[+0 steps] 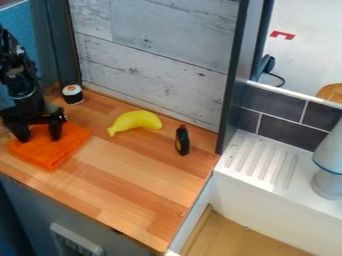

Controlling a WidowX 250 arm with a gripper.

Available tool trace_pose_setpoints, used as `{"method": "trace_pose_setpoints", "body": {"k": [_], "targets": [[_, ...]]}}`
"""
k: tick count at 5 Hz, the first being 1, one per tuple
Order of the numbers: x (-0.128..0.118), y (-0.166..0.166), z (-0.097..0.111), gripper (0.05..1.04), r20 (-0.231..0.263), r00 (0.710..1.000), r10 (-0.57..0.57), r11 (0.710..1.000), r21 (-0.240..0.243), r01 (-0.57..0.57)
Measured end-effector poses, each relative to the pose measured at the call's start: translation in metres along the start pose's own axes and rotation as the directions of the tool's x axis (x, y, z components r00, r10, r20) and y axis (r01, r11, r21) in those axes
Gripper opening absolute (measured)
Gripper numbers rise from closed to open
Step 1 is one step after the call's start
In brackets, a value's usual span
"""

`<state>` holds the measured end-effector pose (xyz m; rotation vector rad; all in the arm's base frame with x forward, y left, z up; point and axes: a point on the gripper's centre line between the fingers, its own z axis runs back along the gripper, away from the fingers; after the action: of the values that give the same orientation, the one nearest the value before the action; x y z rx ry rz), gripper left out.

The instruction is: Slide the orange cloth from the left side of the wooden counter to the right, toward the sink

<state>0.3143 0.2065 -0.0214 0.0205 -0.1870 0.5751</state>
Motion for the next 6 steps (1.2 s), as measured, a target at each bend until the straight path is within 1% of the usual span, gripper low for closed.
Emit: {"method": "trace_pose_setpoints", "body": {"k": [1, 2, 3, 4, 5, 6], "targets": [[-0.020, -0.028, 0.003, 1.000, -0.004, 0.997, -0.075, 0.997, -0.033, 0.074], [-0.053, -0.067, 0.009, 1.000, -0.038, 0.985, -0.168, 0.983, -0.088, 0.164], [-0.067, -0.101, 0.011, 1.000, -0.032, 0.968, -0.248, 0.963, -0.117, 0.243], [-0.077, -0.132, 0.012, 1.000, -0.027, 0.953, -0.302, 0.948, -0.117, 0.297], [-0.086, -0.152, 0.013, 1.000, -0.025, 0.939, -0.344, 0.935, -0.106, 0.339], [-0.096, -0.164, 0.014, 1.000, -0.014, 0.926, -0.376, 0.922, -0.105, 0.373]]}}
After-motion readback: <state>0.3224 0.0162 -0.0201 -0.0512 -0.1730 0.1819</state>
